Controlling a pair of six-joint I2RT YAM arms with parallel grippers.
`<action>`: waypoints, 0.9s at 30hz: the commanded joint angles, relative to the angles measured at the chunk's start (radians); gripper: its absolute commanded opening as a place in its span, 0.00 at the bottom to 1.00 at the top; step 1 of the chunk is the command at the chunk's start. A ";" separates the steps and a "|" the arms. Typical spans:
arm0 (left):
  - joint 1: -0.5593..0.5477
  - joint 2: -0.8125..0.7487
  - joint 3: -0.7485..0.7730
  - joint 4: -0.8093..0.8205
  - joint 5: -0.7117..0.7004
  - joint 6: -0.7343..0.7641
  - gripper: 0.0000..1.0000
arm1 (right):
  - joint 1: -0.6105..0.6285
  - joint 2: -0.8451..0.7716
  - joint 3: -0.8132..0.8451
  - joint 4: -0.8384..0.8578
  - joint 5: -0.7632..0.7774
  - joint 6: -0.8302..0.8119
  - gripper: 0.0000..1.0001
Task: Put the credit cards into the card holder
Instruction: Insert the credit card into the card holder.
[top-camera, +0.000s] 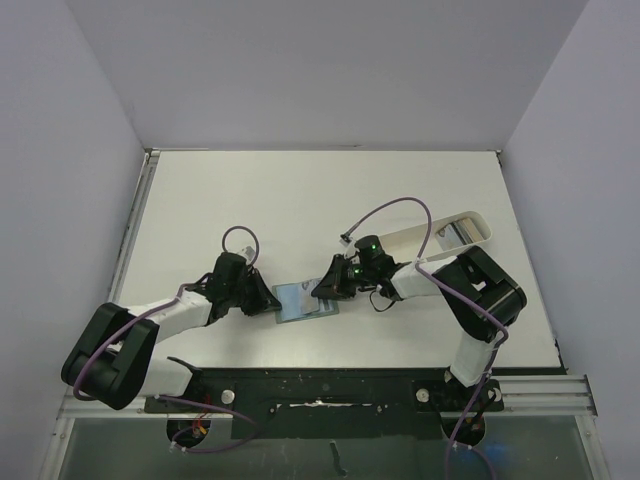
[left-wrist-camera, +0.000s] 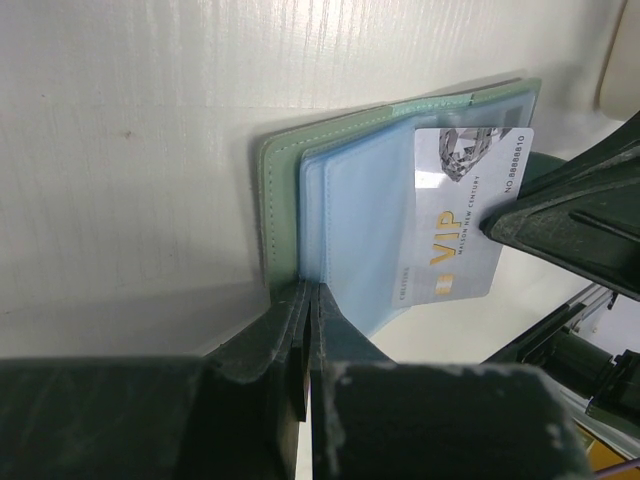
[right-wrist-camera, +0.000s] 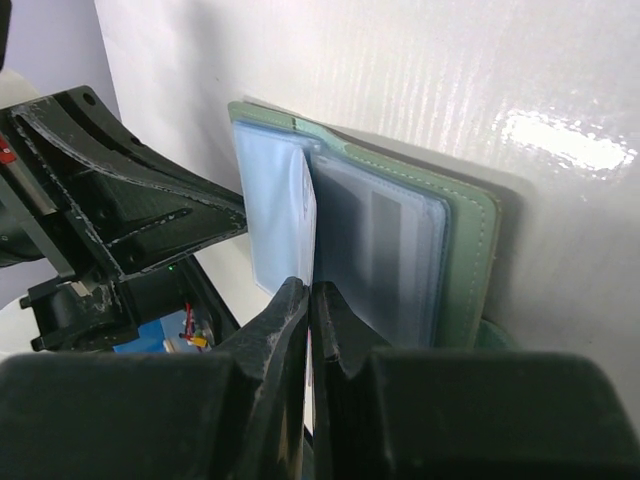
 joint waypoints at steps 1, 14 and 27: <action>-0.017 0.007 -0.028 -0.061 -0.019 0.011 0.00 | 0.013 -0.027 -0.027 -0.041 0.033 -0.042 0.01; -0.018 0.005 -0.029 -0.058 -0.018 0.012 0.00 | 0.031 -0.025 0.006 -0.132 0.099 -0.071 0.05; -0.031 0.008 -0.018 -0.053 -0.012 0.014 0.00 | 0.054 -0.018 0.126 -0.306 0.179 -0.152 0.19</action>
